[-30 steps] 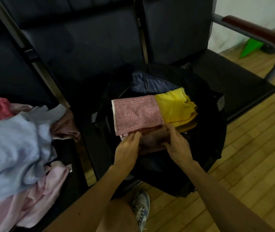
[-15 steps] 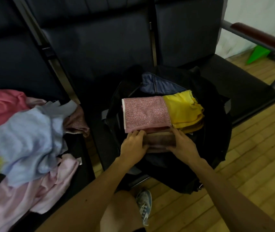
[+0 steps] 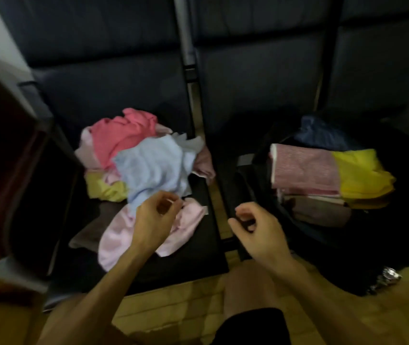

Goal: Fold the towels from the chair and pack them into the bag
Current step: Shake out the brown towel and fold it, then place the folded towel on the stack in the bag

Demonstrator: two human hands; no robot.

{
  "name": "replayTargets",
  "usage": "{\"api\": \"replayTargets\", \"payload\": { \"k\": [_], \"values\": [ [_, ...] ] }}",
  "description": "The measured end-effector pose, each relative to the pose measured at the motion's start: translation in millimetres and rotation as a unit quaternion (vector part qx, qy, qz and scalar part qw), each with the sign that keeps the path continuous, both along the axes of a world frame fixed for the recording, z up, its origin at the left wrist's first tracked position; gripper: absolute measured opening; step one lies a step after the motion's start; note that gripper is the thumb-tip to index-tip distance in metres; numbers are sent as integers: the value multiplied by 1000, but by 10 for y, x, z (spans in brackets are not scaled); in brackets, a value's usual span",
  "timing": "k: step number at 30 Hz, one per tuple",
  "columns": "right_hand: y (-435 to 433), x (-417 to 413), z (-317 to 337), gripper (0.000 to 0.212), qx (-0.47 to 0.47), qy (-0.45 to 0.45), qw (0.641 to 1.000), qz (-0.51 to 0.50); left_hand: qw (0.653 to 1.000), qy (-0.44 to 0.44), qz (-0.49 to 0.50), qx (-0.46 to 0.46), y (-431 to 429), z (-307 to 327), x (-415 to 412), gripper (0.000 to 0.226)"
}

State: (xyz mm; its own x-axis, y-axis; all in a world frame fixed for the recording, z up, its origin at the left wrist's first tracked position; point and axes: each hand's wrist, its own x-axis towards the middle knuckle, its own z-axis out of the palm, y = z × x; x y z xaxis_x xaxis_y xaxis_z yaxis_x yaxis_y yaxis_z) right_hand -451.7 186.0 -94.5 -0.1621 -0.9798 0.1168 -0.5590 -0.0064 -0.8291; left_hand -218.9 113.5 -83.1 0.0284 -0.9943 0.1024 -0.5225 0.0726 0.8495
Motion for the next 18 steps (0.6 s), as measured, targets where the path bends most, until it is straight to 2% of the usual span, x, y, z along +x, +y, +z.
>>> {"api": "replayTargets", "payload": {
  "k": [3,7,10,12,15,18],
  "values": [
    [-150,697,-216,13,33,5,998,46,997,-18,44,67,88,-311,540,10],
    [-299,1273,-517,21,133,30,987,80,991,-75,-8,112,152,-787,863,4],
    [-362,1528,-677,10,188,65,976,94,984,-156,-54,74,208,-1038,921,9],
    [-417,1675,-758,13,207,85,968,113,973,-219,-70,31,217,-1182,965,25],
    [-490,1868,-817,19,205,90,965,137,967,-251,-39,-14,264,-1220,1082,43],
    [-566,2028,-834,29,200,89,967,130,965,-259,-25,-37,241,-1254,1221,32]
  ]
}}
